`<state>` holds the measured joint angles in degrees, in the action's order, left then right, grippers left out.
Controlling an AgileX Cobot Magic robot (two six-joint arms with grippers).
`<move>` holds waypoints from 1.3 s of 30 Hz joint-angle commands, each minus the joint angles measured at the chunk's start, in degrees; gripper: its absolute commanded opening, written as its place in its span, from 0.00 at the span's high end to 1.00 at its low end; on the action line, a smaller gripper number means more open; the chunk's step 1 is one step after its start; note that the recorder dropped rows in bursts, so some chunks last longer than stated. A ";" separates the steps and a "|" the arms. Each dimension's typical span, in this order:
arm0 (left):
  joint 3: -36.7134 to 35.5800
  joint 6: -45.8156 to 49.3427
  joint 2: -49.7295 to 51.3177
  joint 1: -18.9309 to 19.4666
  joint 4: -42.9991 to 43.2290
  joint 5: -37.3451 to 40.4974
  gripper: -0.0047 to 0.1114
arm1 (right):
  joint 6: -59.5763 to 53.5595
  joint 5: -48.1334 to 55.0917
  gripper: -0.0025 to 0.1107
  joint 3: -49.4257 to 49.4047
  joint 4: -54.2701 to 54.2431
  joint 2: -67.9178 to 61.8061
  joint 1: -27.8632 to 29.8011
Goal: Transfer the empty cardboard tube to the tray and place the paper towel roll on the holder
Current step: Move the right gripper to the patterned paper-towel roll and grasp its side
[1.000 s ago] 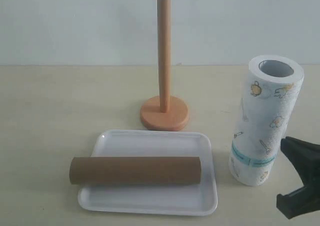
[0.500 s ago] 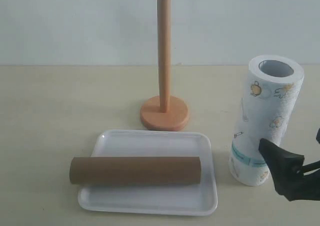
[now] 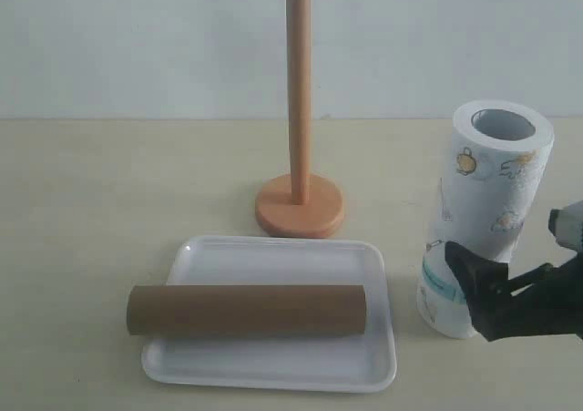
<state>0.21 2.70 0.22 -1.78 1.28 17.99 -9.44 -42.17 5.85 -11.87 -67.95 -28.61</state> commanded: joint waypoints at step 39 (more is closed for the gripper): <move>-0.21 -0.48 -0.22 0.17 -0.44 -0.18 0.92 | 14.48 -21.17 0.98 6.30 -2.38 -20.09 -0.12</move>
<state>0.21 2.70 0.22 -1.78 1.28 17.99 4.94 -65.47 12.12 -14.26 -87.96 -28.61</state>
